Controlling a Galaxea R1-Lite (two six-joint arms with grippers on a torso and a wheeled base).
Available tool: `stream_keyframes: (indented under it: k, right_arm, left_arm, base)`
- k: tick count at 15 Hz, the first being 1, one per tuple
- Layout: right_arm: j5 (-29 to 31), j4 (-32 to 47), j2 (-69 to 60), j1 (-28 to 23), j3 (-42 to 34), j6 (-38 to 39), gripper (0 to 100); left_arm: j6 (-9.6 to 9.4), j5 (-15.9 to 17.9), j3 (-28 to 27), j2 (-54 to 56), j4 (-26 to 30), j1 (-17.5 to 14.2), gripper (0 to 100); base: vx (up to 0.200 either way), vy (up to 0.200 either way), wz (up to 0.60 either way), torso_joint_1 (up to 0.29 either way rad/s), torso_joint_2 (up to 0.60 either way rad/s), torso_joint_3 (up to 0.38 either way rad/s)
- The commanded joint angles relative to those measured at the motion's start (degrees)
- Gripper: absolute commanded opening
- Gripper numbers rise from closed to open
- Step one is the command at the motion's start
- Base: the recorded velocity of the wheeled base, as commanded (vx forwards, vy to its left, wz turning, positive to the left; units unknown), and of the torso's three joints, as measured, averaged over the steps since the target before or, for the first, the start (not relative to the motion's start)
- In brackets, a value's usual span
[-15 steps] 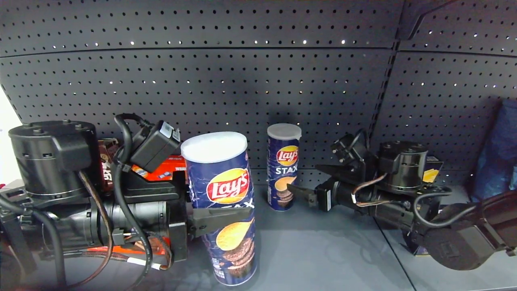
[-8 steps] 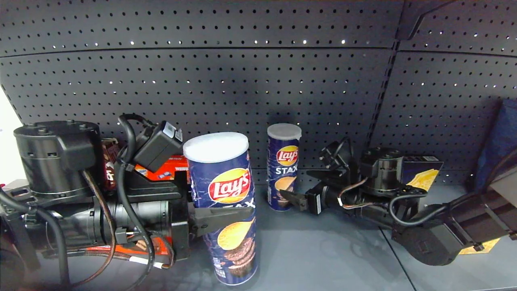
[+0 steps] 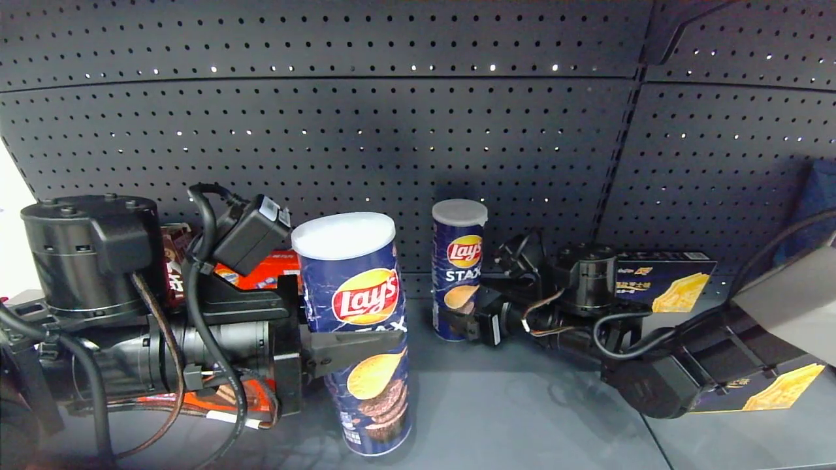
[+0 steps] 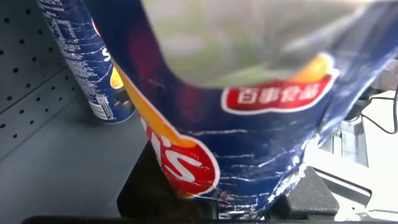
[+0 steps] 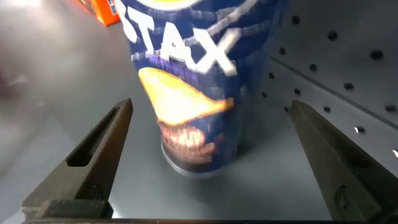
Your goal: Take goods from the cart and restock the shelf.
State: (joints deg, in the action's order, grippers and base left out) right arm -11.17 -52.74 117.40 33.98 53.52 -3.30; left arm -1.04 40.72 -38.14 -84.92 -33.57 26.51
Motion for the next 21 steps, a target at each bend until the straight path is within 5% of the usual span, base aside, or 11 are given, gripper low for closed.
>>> stream_keyframes:
  k: [1,10,11,21]
  right_arm:
    - [0.0,0.0,2.0,0.0,1.6,0.1,100]
    - [0.3,0.0,7.3,0.1,6.9,0.2,100]
    - [0.2,-0.1,7.5,0.1,7.1,0.2,0]
    - [4.3,0.0,0.8,3.6,2.1,0.2,0]
  left_arm:
    - [-0.02,0.0,0.1,0.0,0.0,-0.1,0]
    - [-0.11,0.0,0.4,0.0,0.0,-0.2,0]
    - [-0.11,0.0,0.4,0.0,0.0,-0.2,0]
    - [-0.02,0.0,0.4,0.2,-0.1,-0.2,0]
  base:
    - [0.000,0.000,0.00,0.000,0.00,0.000]
    - [0.000,0.000,0.00,0.000,0.00,0.000]
    - [0.000,0.000,0.00,0.000,0.00,0.000]
    - [0.000,0.000,0.00,0.000,0.00,0.000]
